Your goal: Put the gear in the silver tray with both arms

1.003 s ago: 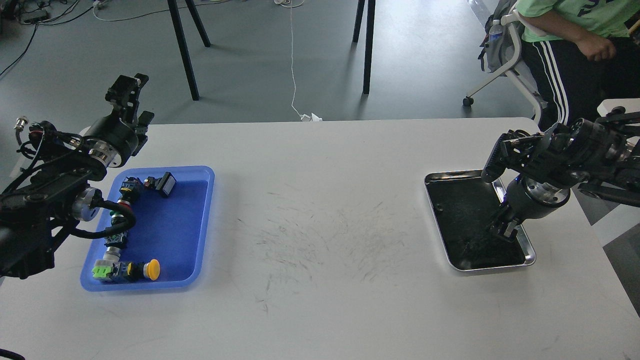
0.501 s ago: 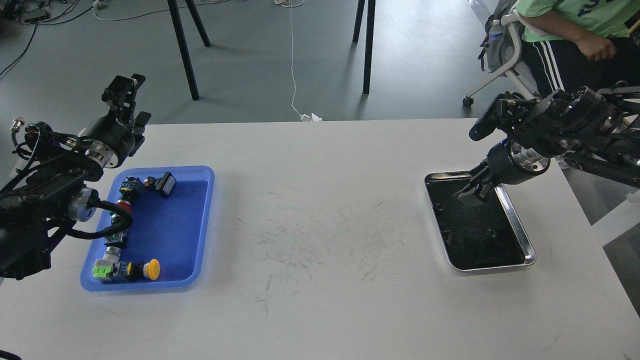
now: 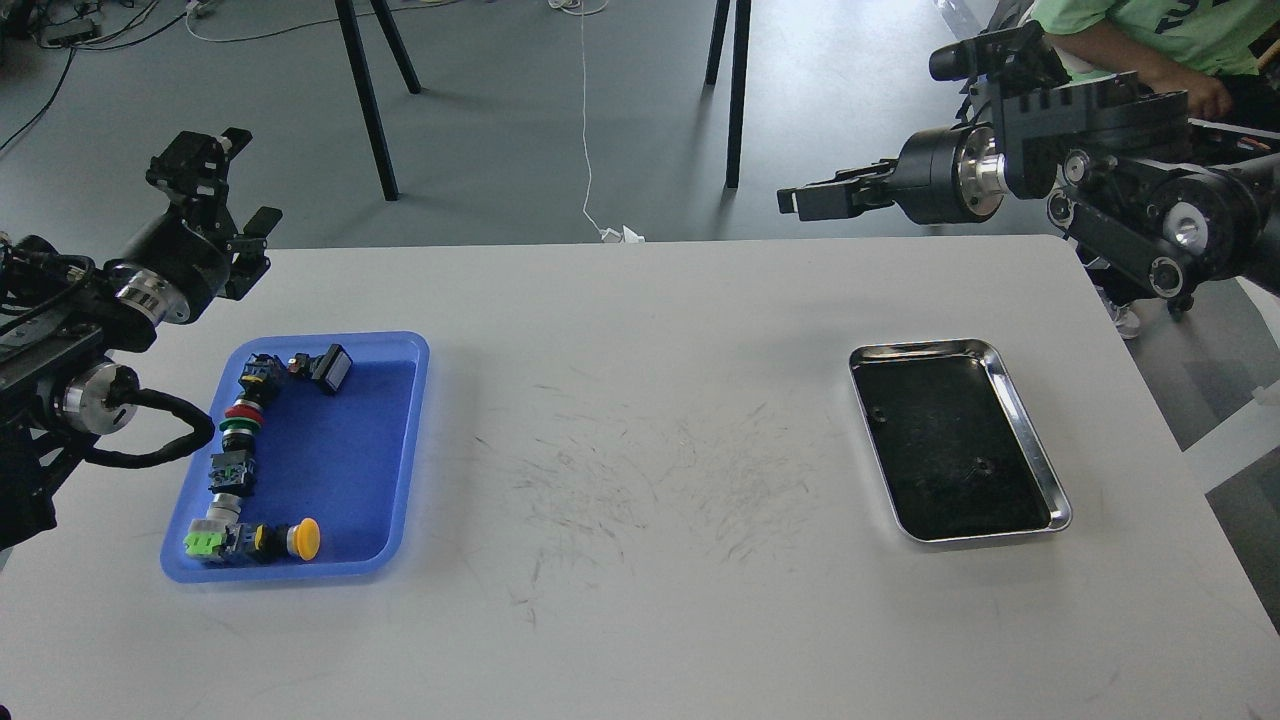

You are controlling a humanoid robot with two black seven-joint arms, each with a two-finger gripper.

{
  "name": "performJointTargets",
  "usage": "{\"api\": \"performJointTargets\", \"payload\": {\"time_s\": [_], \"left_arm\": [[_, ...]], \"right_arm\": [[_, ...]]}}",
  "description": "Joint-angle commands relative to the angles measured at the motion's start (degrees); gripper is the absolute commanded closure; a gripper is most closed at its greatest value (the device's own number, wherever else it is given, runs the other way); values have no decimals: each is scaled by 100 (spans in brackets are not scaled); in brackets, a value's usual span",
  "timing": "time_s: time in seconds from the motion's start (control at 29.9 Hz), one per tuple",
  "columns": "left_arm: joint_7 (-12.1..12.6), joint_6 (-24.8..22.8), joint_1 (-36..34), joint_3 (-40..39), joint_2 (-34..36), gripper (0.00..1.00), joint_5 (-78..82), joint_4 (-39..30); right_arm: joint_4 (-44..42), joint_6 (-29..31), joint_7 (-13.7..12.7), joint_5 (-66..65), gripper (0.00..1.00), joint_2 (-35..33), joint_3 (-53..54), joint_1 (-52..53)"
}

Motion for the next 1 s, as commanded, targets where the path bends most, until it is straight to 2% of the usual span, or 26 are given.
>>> {"api": "performJointTargets", "payload": {"time_s": [0.0, 0.07, 0.1, 0.2, 0.57, 0.8, 0.97], "left_arm": [[0, 91, 53, -414, -87, 6, -118, -34], [0, 214, 176, -634, -272, 5, -267, -87], [0, 232, 194, -670, -334, 1, -329, -87], [0, 303, 177, -706, -413, 1, -364, -34], [0, 777, 185, -908, -159, 1, -523, -157], [0, 734, 124, -838, -123, 1, -523, -201], [0, 532, -104, -443, 61, 1, -522, -219]], "right_arm": [[-115, -84, 1, 12, 15, 10, 317, -168], [-220, -137, 1, 56, 15, 45, 607, -238], [-282, -163, 1, 178, 15, 97, 791, -291], [-396, -234, 1, 801, 15, 291, 1135, -414], [-590, -752, 1, 3324, 13, 308, 1162, -563], [-581, -1139, 1, 4800, 13, 308, 1224, -695], [-581, -1595, 1, 6444, 6, 317, 1136, -862]]}}
